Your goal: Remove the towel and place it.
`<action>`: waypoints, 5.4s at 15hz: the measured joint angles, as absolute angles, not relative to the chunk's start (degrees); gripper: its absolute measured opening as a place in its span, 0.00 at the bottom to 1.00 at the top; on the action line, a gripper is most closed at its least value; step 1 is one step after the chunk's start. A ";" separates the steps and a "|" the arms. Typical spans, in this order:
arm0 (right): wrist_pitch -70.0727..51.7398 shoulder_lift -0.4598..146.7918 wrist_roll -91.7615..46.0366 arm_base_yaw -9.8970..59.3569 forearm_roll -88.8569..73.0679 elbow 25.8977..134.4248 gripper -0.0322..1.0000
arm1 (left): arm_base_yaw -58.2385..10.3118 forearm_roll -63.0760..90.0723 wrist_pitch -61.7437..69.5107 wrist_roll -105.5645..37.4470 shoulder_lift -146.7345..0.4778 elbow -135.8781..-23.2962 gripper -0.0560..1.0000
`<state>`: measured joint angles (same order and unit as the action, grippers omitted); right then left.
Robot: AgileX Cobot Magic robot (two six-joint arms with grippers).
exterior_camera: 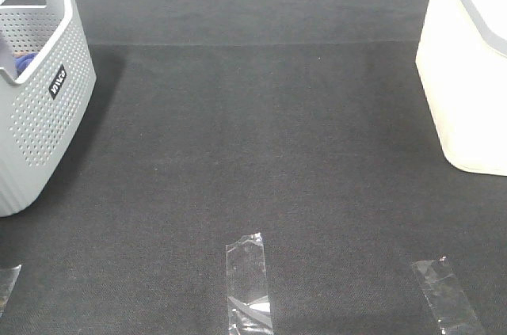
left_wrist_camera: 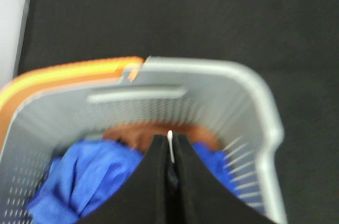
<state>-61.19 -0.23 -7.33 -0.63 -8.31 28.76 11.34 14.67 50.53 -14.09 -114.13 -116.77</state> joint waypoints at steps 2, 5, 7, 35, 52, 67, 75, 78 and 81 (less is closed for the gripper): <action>-61.19 -0.23 -7.33 -0.63 -8.31 28.76 0.75 | 11.34 21.94 50.48 -17.70 -107.83 -116.77 0.06; -61.19 -0.23 -7.33 -0.63 -8.31 28.76 0.75 | 11.34 35.12 50.53 -23.78 -102.16 -116.77 0.06; -61.19 -0.23 -7.33 -0.63 -8.37 28.76 0.75 | 9.91 44.98 50.53 -29.85 -99.12 -116.77 0.06; -58.73 80.73 -102.56 -0.63 -88.41 29.28 0.69 | -28.53 48.93 69.84 -37.18 -97.29 -116.83 0.06; -44.86 90.53 -115.45 22.23 -99.58 34.32 0.66 | -28.53 48.93 69.84 -37.18 -97.29 -116.83 0.06; -35.07 90.58 -109.09 23.15 -95.57 36.27 0.25 | -28.53 48.93 69.84 -37.18 -97.29 -116.83 0.06; -41.14 90.58 -108.80 23.15 -97.06 36.33 0.45 | -28.53 48.93 69.84 -37.18 -97.29 -116.83 0.06; -41.14 90.58 -108.80 23.15 -97.06 36.33 0.42 | -28.53 48.93 69.84 -37.18 -97.29 -116.83 0.06; -41.37 90.58 -108.75 23.15 -97.52 36.33 0.16 | -28.53 48.93 69.84 -37.18 -97.29 -116.83 0.06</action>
<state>-41.37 90.58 -108.75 23.15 -97.52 36.33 -28.53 48.93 69.84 -37.18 -97.29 -116.83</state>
